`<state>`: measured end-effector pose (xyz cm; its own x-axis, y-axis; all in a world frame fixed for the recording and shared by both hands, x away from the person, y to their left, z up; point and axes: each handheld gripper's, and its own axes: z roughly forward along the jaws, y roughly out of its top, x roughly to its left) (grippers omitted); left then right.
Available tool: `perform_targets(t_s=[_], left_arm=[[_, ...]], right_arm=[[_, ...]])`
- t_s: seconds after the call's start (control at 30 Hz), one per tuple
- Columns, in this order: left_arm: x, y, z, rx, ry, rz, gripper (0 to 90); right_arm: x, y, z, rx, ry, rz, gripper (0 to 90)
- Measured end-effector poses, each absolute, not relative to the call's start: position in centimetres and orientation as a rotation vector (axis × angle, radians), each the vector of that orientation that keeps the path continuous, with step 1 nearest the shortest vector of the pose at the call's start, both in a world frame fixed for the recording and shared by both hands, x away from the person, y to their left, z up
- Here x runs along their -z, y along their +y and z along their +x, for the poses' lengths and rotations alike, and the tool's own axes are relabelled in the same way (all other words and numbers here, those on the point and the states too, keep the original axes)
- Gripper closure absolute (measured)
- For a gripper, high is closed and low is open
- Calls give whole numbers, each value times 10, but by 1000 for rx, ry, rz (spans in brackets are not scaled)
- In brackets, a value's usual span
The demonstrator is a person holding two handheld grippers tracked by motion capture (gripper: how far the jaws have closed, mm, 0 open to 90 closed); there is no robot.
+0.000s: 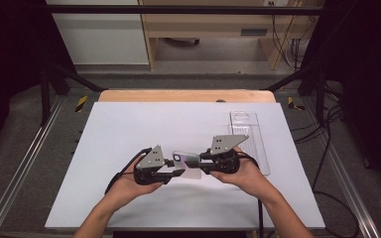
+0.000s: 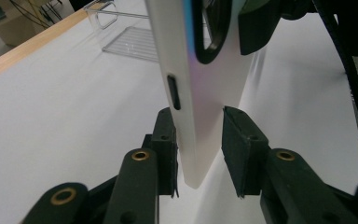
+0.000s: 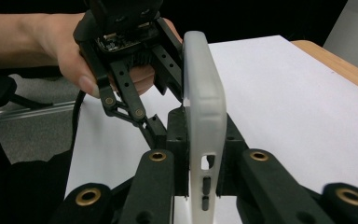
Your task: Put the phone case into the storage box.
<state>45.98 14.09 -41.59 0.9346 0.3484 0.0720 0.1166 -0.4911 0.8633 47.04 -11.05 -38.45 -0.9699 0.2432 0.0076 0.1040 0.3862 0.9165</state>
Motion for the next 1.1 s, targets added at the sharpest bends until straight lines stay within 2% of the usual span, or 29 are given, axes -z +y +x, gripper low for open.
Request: perform_targets(t_s=[0.33,0.67,0.9,1.1], left_arm=[[415,144,459,-282,321,2073,723],[419,145,455,-239,271,2061,805],[422,146,452,-230,259,2040,812],[423,149,453,-247,292,2020,813]], right_arm=[[384,-109,471,-1652,2499,307,744],[386,-111,473,-1662,2498,298,607],[387,-111,473,-1679,2499,268,579],[388,-112,473,-1650,2514,293,382]])
